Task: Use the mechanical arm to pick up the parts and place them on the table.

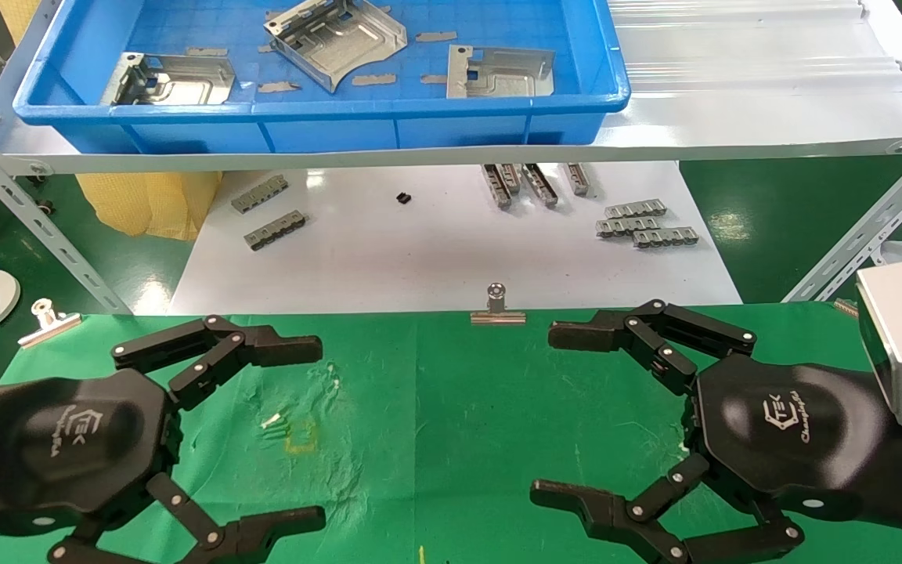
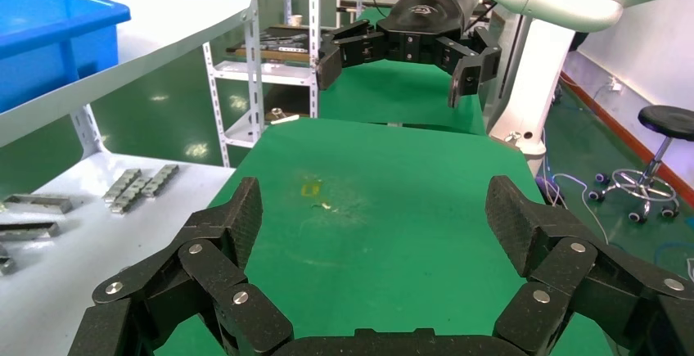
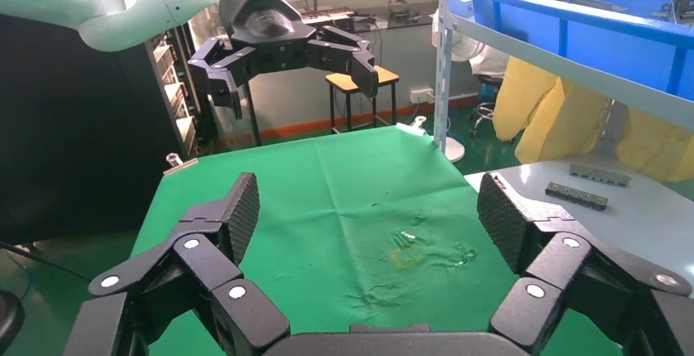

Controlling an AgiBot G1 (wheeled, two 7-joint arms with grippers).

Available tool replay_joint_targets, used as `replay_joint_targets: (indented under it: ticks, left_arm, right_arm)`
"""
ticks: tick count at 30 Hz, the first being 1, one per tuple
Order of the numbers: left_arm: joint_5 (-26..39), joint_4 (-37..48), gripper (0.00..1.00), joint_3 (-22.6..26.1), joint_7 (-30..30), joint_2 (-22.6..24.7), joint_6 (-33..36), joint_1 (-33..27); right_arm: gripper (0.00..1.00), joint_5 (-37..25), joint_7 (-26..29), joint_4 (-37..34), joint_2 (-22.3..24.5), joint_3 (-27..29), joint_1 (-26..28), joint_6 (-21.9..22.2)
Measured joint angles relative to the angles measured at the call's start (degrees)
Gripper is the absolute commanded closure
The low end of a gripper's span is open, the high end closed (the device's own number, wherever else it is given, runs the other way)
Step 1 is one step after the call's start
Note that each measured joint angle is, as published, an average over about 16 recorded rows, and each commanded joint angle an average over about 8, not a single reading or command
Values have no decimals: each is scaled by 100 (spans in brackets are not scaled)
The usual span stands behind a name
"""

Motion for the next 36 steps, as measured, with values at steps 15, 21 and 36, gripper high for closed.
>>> replay_joint_targets:
  ticks: [15,21,36]
  left_arm:
    - [0,0,0,0,0,0,0,0]
    - [0,0,0,0,0,0,0,0]
    - [1,-3,0,-1,2,0,0,-2]
  right_arm:
    - [100,0,0,0,0,0,0,0]
    - [100,0,0,0,0,0,0,0]
    - [100,0,0,0,0,0,0,0]
